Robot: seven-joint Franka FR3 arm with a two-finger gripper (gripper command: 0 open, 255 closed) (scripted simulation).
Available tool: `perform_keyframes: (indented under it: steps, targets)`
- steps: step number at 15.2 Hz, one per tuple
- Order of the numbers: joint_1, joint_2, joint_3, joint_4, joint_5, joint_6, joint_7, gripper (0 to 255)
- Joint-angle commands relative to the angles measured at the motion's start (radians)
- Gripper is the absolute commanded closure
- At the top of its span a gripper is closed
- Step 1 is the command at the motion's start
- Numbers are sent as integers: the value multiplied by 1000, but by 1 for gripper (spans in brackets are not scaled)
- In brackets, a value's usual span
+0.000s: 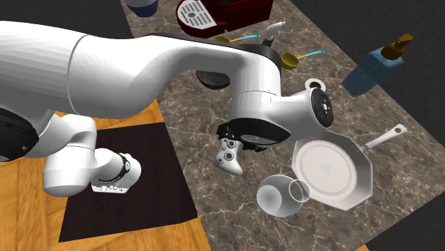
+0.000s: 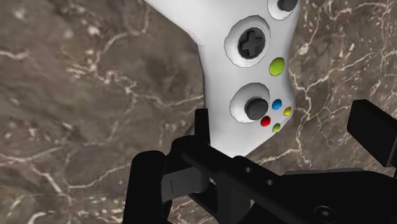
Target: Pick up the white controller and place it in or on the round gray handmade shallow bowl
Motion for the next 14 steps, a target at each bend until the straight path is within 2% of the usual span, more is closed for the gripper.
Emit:
perform_keyframes:
  steps: [1, 2, 10, 11, 14]
  targets:
    - [3, -10, 2, -37, 0, 27, -2, 0]
    - [5, -16, 3, -65, 0, 49, -2, 0]
    - [5, -16, 3, -65, 0, 49, -2, 0]
    - [5, -16, 3, -65, 0, 49, -2, 255]
    - [5, -16, 3, -65, 0, 49, -1, 255]
